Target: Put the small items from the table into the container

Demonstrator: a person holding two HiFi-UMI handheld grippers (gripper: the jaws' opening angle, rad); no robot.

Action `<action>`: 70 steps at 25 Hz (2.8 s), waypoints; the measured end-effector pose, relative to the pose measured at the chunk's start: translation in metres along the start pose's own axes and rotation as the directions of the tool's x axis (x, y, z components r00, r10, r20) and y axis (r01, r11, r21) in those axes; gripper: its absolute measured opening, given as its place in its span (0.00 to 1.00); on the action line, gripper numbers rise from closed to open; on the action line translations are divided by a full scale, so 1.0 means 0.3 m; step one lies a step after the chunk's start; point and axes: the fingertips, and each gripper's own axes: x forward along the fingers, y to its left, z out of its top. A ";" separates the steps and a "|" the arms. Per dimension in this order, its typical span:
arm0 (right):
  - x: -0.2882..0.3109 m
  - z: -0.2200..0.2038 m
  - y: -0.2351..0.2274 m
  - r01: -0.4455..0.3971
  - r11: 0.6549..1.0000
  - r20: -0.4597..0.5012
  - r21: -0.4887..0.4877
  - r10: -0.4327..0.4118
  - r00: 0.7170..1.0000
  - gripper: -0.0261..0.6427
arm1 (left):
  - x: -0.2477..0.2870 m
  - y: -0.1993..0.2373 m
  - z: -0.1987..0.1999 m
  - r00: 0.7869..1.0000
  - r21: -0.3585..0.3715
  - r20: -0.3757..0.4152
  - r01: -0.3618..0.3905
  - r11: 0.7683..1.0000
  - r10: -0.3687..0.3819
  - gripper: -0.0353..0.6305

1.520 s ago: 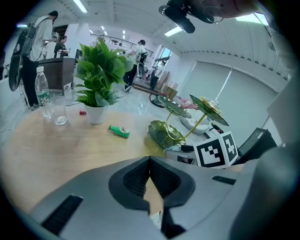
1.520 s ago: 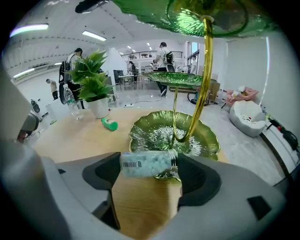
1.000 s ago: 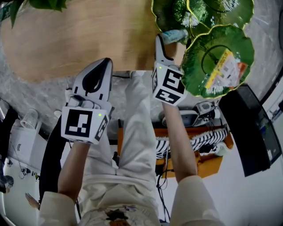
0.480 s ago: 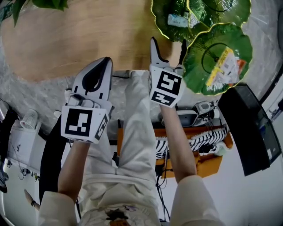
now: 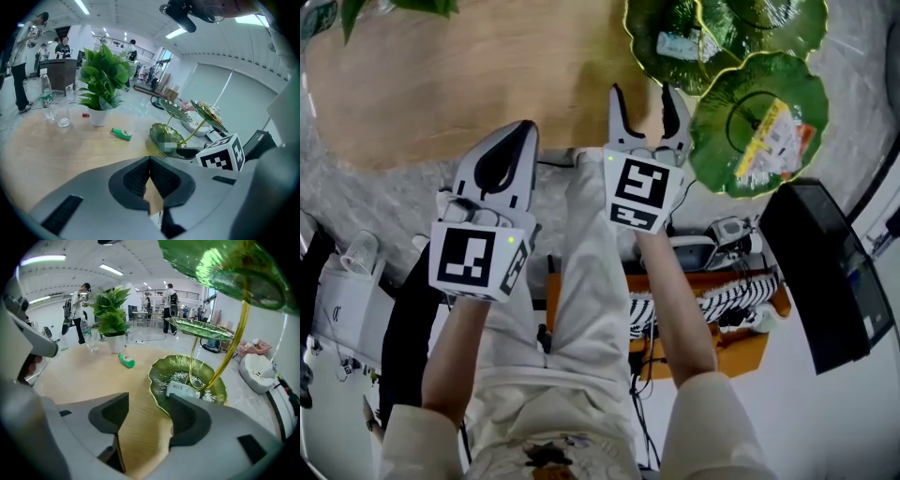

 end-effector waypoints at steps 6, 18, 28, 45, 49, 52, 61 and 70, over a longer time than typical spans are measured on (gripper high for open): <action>-0.008 0.024 0.038 -0.018 1.000 0.011 -0.003 0.018 1.000 0.38 | -0.011 -0.003 -0.001 1.000 0.026 -0.011 0.010 1.000 -0.010 0.07; 0.008 0.054 0.126 -0.077 0.996 0.016 -0.044 0.077 0.997 0.38 | -0.048 0.040 -0.003 1.000 -0.021 0.023 0.005 1.000 -0.005 0.07; 0.050 0.142 0.201 -0.088 0.994 0.044 -0.063 0.091 0.995 0.29 | -0.078 0.127 0.021 0.999 -0.034 0.034 -0.015 0.999 0.016 0.07; 0.162 0.244 0.277 -0.125 0.990 0.056 -0.072 0.129 0.990 0.25 | -0.096 0.234 0.081 0.998 -0.056 0.055 -0.027 0.998 0.030 0.07; 0.201 0.272 0.275 -0.128 0.988 0.051 -0.085 0.132 0.990 0.29 | -0.085 0.254 0.083 0.998 -0.063 0.049 -0.028 0.998 0.031 0.07; 0.231 0.281 0.280 -0.132 0.987 0.038 -0.090 0.136 0.990 0.31 | -0.080 0.271 0.085 0.999 -0.068 0.040 -0.027 0.997 0.030 0.07; 0.328 0.315 0.299 -0.150 0.982 0.011 -0.111 0.152 0.988 0.35 | -0.039 0.327 0.129 0.999 -0.082 0.035 -0.028 0.996 0.031 0.07; 0.441 0.363 0.302 -0.166 0.966 -0.010 -0.196 0.168 0.986 0.38 | 0.012 0.376 0.142 0.999 -0.104 0.017 -0.036 0.994 0.038 0.07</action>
